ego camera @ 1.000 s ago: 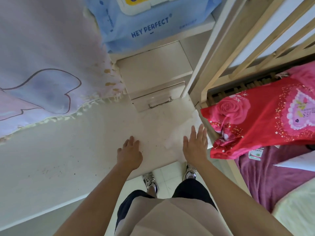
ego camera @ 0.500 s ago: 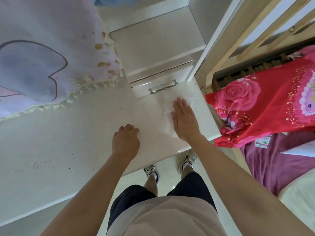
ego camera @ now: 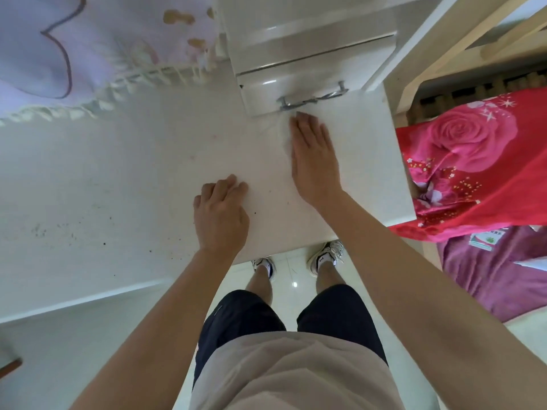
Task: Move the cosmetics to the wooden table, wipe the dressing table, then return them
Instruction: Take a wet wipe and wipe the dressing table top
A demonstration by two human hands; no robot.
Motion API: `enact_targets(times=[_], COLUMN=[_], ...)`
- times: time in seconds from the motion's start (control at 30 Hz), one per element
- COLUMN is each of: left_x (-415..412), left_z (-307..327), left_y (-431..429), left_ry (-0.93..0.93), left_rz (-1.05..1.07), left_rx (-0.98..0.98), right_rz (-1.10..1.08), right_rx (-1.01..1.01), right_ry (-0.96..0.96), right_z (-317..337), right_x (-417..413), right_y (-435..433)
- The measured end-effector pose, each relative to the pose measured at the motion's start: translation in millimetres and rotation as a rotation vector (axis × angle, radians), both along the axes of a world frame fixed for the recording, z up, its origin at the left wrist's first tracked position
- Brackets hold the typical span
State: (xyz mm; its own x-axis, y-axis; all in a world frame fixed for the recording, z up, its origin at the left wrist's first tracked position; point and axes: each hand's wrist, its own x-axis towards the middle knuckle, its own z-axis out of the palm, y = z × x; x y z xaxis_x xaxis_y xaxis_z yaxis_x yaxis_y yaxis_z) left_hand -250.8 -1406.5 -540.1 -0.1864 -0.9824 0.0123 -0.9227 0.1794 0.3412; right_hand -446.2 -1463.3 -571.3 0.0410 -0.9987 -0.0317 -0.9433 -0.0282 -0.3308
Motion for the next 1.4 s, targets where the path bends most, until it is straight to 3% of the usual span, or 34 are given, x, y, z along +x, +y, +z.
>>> enact_targets(times=[0.07,0.13,0.27,0.33,0.37,0.47,0.53,0.7,0.77,0.83,0.9,1.0,1.1,1.3,1.4], left_x=[-0.5,-1.3,-4.4,-3.3,-2.2,0.4,0.6,0.4,0.8,1.8,3.0,3.8,3.8,6.1,20.2], left_z=[-3.5,-6.2,-7.7,-10.1,-11.7,-15.3,-16.0,-14.7,-13.7,-13.4,-14.4,-16.8,-16.8,-2.5,4.1], left_y=[-0.6,-0.2,1.5,2.0,1.6,0.9,1.5,0.5,-0.9,-1.8,-1.9,0.3,0.9,-10.4,-25.0], left_ry=[0.039,0.071,0.096,0.112,0.118,0.123,0.118,0.116,0.112,0.114,0.110,0.116,0.121,0.212,0.268], left_rz=[0.032,0.048,0.073,0.070,0.069,0.062,0.068,0.075,0.064,0.055,0.052,0.064,0.066,0.169,0.263], left_rx=[-0.020,-0.028,-0.027,-0.040,-0.048,-0.065,-0.064,-0.044,-0.034,-0.028,-0.023,-0.020,-0.012,0.102,0.110], right_rz=[0.121,0.056,-0.406,-0.604,-0.655,-0.587,-0.465,0.078,-0.002,-0.246,-0.504,-0.726,-0.658,-0.119,-0.313], right_rx=[0.017,-0.064,-0.414,-0.424,-0.324,0.014,0.047,0.129,0.041,-0.103,-0.185,-0.052,-0.009,0.115,0.008], right_ry=[-0.118,-0.280,-0.418,-0.344,-0.288,-0.174,-0.215,-0.399,-0.466,-0.424,-0.279,-0.039,-0.157,-0.540,-0.596], right_z=[5.9,18.5,39.5,36.8,32.9,14.1,9.1,21.5,32.3,39.0,38.0,24.3,15.8,27.3,42.3], right_x=[10.5,2.0,-52.1,-80.8,-89.9,-74.2,-39.6,13.0,1.8,-21.8,-49.8,-60.7,-23.7,54.4,28.9], right_y=[0.6,6.9,6.0,-5.4,-13.1,-23.2,-16.3,8.7,10.1,10.2,8.0,16.8,41.4,58.0,42.3])
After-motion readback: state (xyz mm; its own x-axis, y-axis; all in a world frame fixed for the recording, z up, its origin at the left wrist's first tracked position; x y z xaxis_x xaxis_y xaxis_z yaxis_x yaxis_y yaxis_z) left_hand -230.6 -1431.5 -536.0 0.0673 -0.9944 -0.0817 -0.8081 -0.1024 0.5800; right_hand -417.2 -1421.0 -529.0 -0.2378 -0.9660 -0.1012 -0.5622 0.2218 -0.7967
